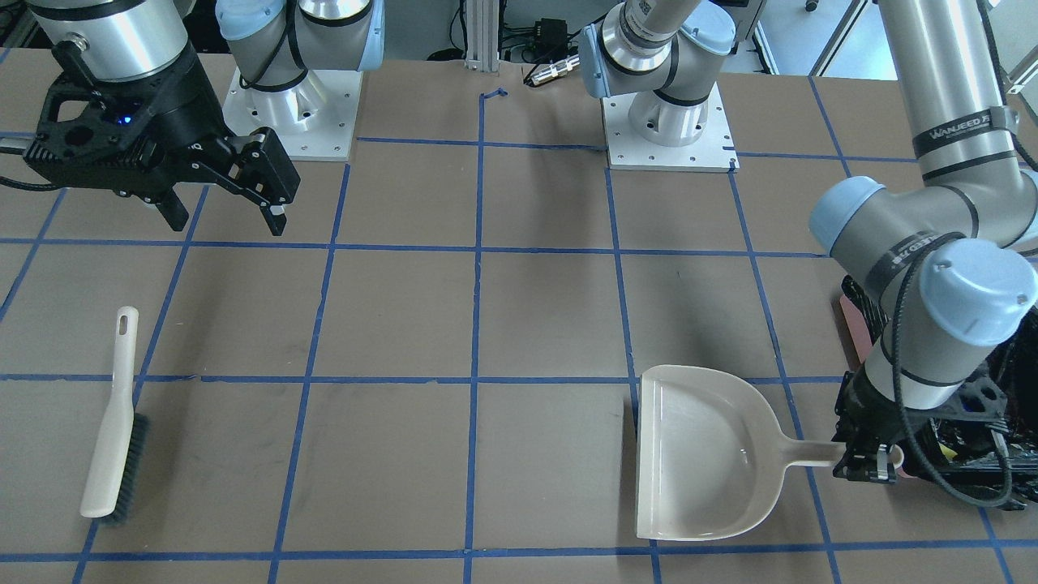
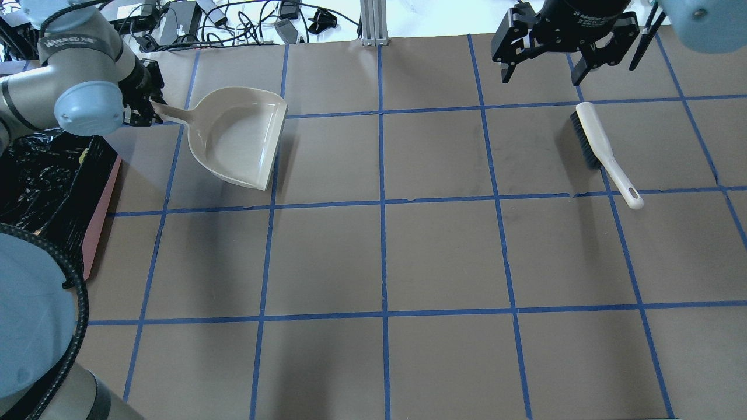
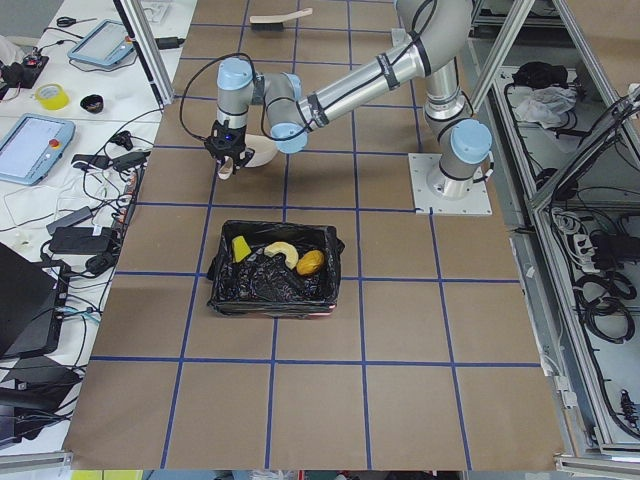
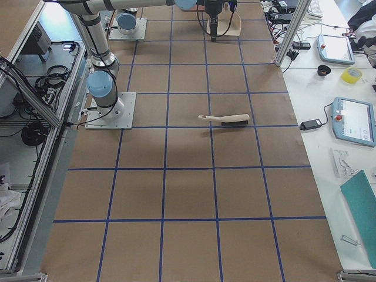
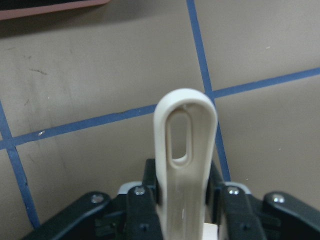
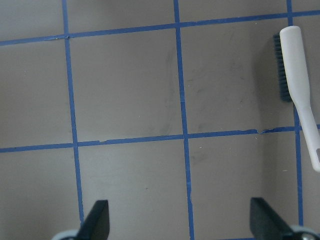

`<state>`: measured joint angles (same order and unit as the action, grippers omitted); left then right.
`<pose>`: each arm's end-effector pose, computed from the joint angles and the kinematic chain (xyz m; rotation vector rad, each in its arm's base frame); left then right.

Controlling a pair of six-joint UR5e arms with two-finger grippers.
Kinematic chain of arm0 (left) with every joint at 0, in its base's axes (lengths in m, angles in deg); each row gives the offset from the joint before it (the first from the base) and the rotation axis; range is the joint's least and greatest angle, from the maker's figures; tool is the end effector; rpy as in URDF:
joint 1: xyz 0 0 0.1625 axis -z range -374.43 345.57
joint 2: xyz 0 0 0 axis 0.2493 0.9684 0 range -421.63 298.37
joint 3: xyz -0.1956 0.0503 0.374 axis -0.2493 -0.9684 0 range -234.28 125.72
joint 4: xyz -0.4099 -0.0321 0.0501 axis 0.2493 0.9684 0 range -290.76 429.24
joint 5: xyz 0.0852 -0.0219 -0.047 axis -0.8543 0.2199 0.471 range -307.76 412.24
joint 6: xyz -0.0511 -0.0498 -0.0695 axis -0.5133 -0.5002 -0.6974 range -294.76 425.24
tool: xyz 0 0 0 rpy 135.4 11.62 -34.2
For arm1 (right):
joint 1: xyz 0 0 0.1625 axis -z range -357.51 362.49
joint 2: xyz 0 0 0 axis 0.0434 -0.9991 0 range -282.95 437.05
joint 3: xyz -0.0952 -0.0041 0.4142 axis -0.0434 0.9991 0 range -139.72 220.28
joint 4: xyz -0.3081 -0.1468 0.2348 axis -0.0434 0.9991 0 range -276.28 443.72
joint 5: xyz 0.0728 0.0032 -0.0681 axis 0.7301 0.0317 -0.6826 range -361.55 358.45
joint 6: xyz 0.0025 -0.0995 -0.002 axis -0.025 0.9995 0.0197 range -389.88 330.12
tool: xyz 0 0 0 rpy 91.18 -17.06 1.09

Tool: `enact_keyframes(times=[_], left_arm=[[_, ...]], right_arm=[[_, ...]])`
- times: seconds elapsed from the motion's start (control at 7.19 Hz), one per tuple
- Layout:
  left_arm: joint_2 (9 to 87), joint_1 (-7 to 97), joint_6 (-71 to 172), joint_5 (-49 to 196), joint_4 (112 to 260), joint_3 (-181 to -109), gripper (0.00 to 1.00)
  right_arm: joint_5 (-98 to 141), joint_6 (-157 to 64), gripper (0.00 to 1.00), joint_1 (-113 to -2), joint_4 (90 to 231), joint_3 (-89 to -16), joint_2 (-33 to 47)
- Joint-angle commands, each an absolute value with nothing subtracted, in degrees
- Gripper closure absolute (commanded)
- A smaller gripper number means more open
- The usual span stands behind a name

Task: Sweep and dump trash into bin
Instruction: 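Lower the dustpan onto the table with the left gripper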

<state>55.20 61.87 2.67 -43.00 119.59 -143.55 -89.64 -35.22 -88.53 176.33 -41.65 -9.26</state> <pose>0.0366 -0.6748 0.2963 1.9284 -2.4294 0.3945 0.1459 -0.5271 0.5300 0.1136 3.0941 -0.1859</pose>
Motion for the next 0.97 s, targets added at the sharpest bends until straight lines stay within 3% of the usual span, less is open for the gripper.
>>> enact_keyframes(times=[0.0,0.83], left_arm=[[57.72,63.26,3.46,-43.65,119.52,-141.57,1.00],[59.40,65.45,-6.48,-43.91,119.69,-141.65,1.00]], right_arm=[[-89.88,-35.24,0.00,-88.48,176.97,-41.72,-8.91],[-93.90,-35.16,0.00,-88.48,175.92,-41.55,-9.60]])
